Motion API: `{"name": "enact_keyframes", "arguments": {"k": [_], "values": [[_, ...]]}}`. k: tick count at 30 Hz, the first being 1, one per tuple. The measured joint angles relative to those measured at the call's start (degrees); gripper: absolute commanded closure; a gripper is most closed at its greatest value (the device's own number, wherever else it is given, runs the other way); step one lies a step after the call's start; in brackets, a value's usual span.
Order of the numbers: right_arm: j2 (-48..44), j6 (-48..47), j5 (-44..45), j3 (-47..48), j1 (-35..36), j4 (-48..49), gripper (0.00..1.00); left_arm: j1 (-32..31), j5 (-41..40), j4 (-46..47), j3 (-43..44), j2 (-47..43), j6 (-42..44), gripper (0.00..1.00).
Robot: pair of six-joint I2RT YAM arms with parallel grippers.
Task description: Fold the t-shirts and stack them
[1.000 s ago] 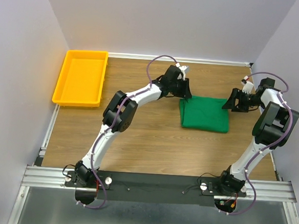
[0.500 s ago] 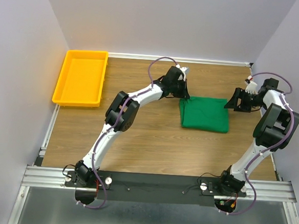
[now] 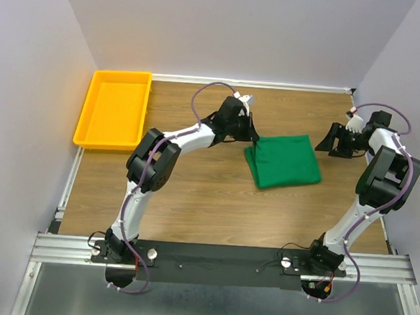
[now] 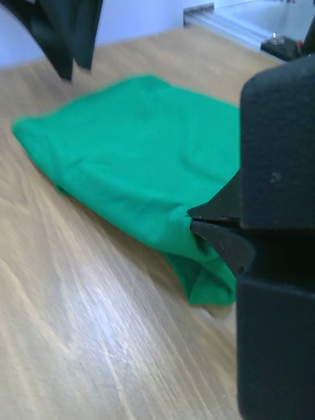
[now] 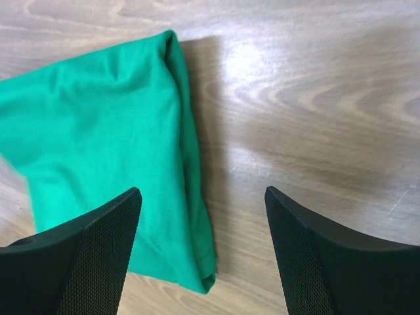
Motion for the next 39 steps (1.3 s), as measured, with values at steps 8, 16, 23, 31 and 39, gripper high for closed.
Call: {"name": "enact_keyframes", "arguments": {"k": [8,16,23,31,39], "values": [[2.60,0.70,-3.17,4.04,0.31,1.38,0.27,0.02,-0.02,6.16,-4.04,-4.90,-1.86,1.00],[13.57,2.82,-6.47,17.14,5.31,2.89,0.28,0.09,-0.02,7.32,-8.41,-4.90,-3.87,1.00],[18.25,5.01,-6.62,20.31,9.14,2.82,0.43,0.09,0.00,8.83,-9.70,-4.92,-5.49,1.00],[18.12,4.81,-8.98,17.97,9.35,2.82,0.81,0.09,0.02,9.75,-10.51,-6.05,-6.82,1.00],[17.55,5.18,-11.93,16.87,9.49,2.56,0.94,0.09,0.09,12.44,-15.41,-12.35,-9.49,1.00]]}}
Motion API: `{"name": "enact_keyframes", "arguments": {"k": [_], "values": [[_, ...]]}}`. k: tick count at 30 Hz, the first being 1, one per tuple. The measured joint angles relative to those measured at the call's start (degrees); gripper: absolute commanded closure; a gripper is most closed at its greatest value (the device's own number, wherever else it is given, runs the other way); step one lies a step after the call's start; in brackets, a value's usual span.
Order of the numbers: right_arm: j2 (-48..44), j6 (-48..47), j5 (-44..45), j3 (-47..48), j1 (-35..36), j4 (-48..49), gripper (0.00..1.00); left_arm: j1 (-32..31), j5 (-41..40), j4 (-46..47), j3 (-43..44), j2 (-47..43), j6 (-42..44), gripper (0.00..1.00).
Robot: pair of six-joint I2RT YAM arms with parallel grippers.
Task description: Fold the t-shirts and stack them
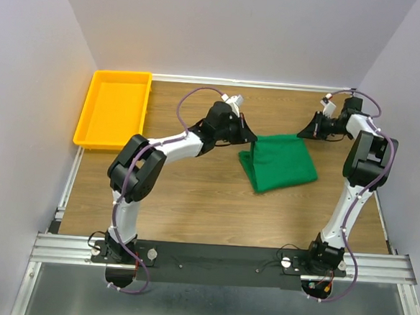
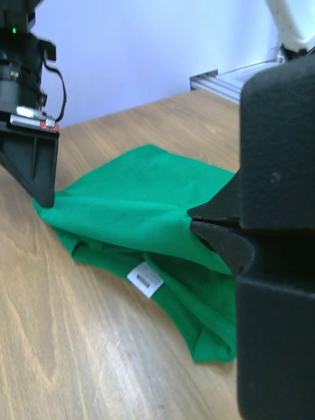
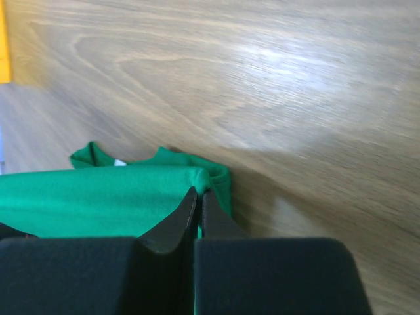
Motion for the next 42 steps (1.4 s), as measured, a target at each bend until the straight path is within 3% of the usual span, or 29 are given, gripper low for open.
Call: {"name": "enact_keyframes", "arguments": {"k": [13,25,29,30,31,34,38,42], "values": [[-4.15,2.10,-1.40,0.17,5.14,0.09,0.95,-0.11,-0.22,4.33,-14.16,-10.58,-5.64,1.00],[1.49,4.70,2.80,6.69,10.21,-0.50,0.92,-0.35,-5.27,5.09,-25.20,-12.48,-13.97,1.00],[3.19,5.68,3.91,8.17,13.18,-0.22,0.60,-0.42,-8.26,5.01,-28.98,-14.45,-16.90,0.98],[3.32,5.84,4.37,8.31,13.53,-0.13,0.55,-0.17,-8.55,4.96,-29.53,-14.45,-17.38,0.90],[3.39,5.70,4.92,8.39,13.68,0.02,0.42,0.09,-8.76,4.66,-29.73,-14.40,-17.38,0.69],[3.34,5.31,6.62,8.68,13.27,0.52,0.31,0.39,-9.68,2.97,-29.11,-14.29,-16.85,0.52],[1.14,2.05,8.44,7.21,12.50,1.09,0.21,0.44,-14.67,-1.53,-26.64,-15.78,-14.32,0.39],[-8.00,-7.04,5.33,-0.66,12.24,0.22,0.21,0.59,-19.82,-6.38,-30.71,-27.54,-12.87,0.39]]}}
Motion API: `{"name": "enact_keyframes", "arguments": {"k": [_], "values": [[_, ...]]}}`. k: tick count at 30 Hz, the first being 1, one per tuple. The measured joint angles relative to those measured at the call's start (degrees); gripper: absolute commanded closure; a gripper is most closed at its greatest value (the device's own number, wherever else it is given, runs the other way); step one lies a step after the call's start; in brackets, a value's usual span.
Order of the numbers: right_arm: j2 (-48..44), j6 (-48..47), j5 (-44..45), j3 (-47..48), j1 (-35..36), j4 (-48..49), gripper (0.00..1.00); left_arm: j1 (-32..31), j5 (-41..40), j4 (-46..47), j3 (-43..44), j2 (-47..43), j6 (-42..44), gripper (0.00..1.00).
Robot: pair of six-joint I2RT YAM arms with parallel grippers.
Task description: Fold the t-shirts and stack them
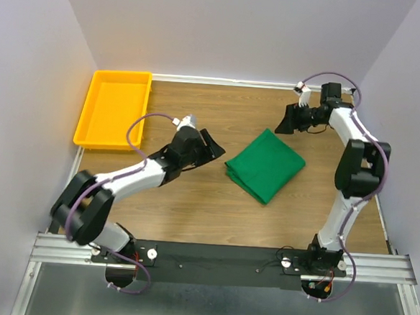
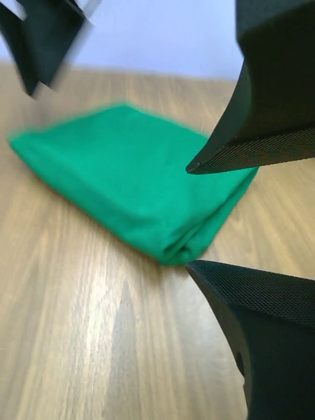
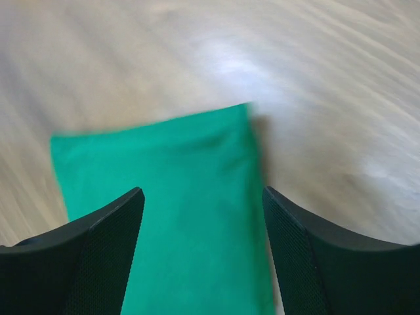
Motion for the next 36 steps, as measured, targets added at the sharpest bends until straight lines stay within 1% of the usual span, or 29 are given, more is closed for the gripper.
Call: {"name": "enact_keyframes", "arguments": {"k": [1,2,3,4,5,6,7,9,10,12,15,18,19,22,24,30,31,36], "values": [[-3.48,-4.57,-1.27,-2.73,0.33,-0.94,0.23,0.20,-0.37,0.22,-1.81,-3.87,-0.17,0.44],[-7.65,-8.11,-1.44,-5.29,1.51,-2.23,0.24,0.28,-0.33,1.11,-3.87,-6.73,-0.66,0.56],[-12.39,-12.44,-1.44,-8.04,3.82,-3.52,0.25,0.46,-0.26,1.81,-5.68,-8.90,-1.18,0.63],[-13.92,-14.29,-1.14,-9.03,5.42,-3.54,0.25,0.59,0.31,3.15,-8.22,-10.82,-2.23,0.68],[-18.08,-16.44,0.22,-11.74,10.47,-3.02,0.25,0.66,0.85,4.09,-9.81,-11.26,-3.45,0.77],[-20.17,-17.53,1.73,-13.64,13.77,-2.49,0.25,0.70,1.92,6.36,-12.24,-11.32,-4.61,0.79],[-22.73,-17.75,4.61,-16.72,19.89,-0.83,0.25,0.66,3.13,8.50,-15.26,-11.06,-6.45,0.81],[-24.46,-17.70,9.16,-20.50,29.11,1.07,0.25,0.39,5.33,11.80,-21.77,-9.88,-10.56,0.86],[-24.39,-17.16,12.31,-22.18,34.18,1.86,0.25,0.31,5.84,12.44,-23.23,-9.40,-11.61,0.86],[-23.41,-15.72,17.62,-24.50,39.43,3.15,0.25,0.04,7.67,14.29,-25.94,-7.41,-13.40,0.86],[-21.55,-12.98,25.22,-25.64,41.29,4.31,0.25,0.00,9.86,17.75,-24.79,-3.74,-14.25,0.85],[-20.24,-10.88,32.41,-25.64,41.20,6.34,0.25,-0.61,12.37,22.97,-21.84,1.42,-14.80,0.81],[-20.22,-10.60,33.53,-25.64,41.11,6.60,0.25,-0.87,12.96,24.20,-20.96,3.23,-14.86,0.80],[-20.22,-9.81,36.37,-25.64,41.20,7.58,0.25,-1.55,14.88,26.91,-18.67,7.65,-15.10,0.78],[-20.13,-9.44,37.70,-25.66,41.27,7.87,0.27,-1.95,16.02,28.22,-16.50,11.58,-15.28,0.76],[-18.58,-7.69,38.99,-25.94,41.29,8.66,0.43,-2.21,17.35,29.33,-13.05,17.18,-16.11,0.76],[-18.32,-7.50,39.08,-25.94,41.29,8.66,0.49,-2.21,17.40,29.35,-12.59,17.62,-16.13,0.76],[-17.55,-6.38,39.23,-26.08,41.29,8.72,0.53,-2.21,18.16,29.79,-9.44,20.76,-16.50,0.79]]}}
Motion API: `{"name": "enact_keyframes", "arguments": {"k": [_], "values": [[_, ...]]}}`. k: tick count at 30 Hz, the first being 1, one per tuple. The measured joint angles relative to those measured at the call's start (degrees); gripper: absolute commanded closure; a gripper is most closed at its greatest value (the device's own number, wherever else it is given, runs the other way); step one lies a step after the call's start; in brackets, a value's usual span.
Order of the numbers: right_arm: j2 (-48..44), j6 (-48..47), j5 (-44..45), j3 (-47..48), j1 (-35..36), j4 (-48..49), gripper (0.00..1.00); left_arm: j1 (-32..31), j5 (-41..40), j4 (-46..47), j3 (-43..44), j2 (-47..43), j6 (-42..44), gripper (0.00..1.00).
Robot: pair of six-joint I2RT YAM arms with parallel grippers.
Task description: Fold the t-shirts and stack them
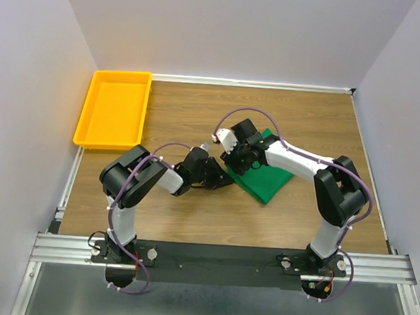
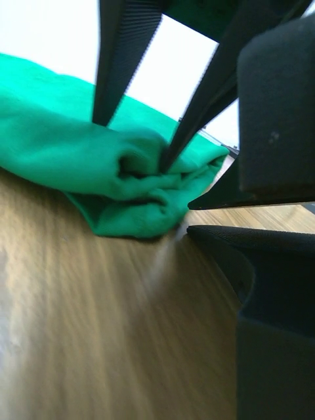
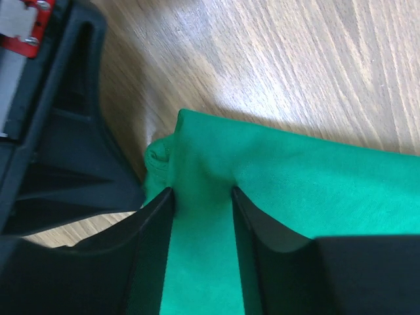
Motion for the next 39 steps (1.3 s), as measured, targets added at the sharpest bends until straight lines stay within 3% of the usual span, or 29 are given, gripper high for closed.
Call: {"name": "enact_keyframes", "arguments": {"k": [3,7,12,22,30,34,35,39], "values": [[0.11,0.44,0.00,-0.02,0.02,0.13,0.59,0.00,0.17,0.04,0.96,0.94,-0.13,0.82],[0.94,1.16,-0.02,-0.09,0.02,0.42,0.76,0.00,0.24,0.37,0.96,1.29,-0.66,0.84],[1.40,1.90,-1.44,-0.68,0.00,0.59,0.88,0.04,0.31,0.81,0.94,1.73,-0.90,0.87],[-2.93,1.81,-8.04,-3.08,0.00,0.81,0.99,0.79,1.42,1.66,0.96,2.40,-0.87,0.89],[-5.33,1.86,-11.58,-3.19,0.02,0.81,0.99,0.96,1.68,1.90,0.98,2.56,-0.81,0.87],[-3.91,1.84,-11.65,-3.34,0.02,1.20,0.84,1.36,1.68,1.92,0.81,2.03,0.00,0.72],[-3.04,1.90,-11.69,-3.43,0.02,1.36,0.70,1.51,1.60,1.53,0.33,1.05,0.61,0.67],[-1.53,1.86,-11.82,-3.91,-0.11,1.86,0.40,2.01,1.22,-3.34,-3.23,-5.07,2.93,0.63]]}}
